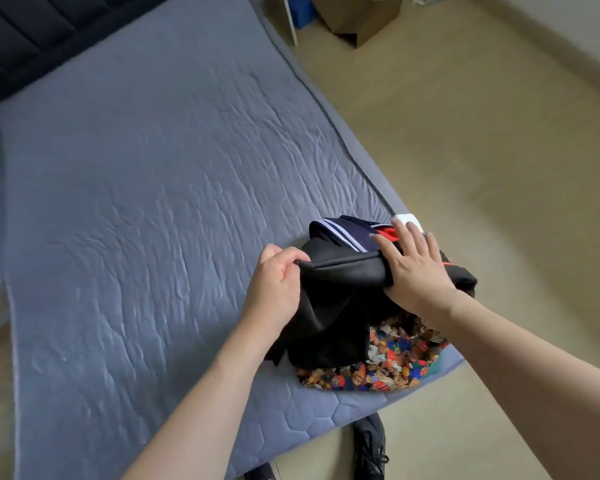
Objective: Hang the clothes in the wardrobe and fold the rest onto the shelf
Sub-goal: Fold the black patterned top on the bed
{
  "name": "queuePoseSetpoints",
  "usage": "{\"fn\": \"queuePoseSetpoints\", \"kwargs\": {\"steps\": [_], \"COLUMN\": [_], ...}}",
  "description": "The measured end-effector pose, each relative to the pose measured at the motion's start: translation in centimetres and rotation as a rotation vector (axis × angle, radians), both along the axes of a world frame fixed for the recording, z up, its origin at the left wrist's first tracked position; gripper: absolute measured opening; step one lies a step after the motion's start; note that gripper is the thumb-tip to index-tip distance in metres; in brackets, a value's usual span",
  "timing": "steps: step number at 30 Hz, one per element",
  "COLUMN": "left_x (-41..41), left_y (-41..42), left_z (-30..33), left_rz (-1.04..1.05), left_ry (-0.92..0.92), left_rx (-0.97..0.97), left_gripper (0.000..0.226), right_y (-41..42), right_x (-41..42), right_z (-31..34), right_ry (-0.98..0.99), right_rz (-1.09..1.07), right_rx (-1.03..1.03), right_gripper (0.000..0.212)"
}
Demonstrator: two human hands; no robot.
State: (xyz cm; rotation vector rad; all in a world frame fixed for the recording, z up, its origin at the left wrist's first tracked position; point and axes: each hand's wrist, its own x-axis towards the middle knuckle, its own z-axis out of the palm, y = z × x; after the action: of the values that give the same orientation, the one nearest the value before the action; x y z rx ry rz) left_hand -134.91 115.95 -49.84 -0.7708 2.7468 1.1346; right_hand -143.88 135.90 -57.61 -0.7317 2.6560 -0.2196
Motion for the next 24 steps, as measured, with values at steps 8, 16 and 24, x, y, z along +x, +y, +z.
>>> {"fn": "queuePoseSetpoints", "kwargs": {"steps": [8,16,24], "left_x": [4.1,16.3,32.3], "left_y": [-7.8,-17.3,-27.0], "left_z": [13.2,21.1,24.9], "left_rz": [0.283,0.587,0.743], "left_ry": [0.21,0.347,0.196], "left_rx": [-0.084,-0.452,-0.64], "left_gripper": [0.039,0.043,0.039], "right_y": [-9.2,-18.2,-29.6], "right_x": [2.6,9.4,20.8], "right_z": [13.2,24.1,32.7], "right_ry": [-0.142,-0.503,-0.546], "right_rz": [0.078,0.145,0.191], "right_rx": [-0.117,-0.135,-0.205], "right_gripper": [0.026,0.028,0.042]}}
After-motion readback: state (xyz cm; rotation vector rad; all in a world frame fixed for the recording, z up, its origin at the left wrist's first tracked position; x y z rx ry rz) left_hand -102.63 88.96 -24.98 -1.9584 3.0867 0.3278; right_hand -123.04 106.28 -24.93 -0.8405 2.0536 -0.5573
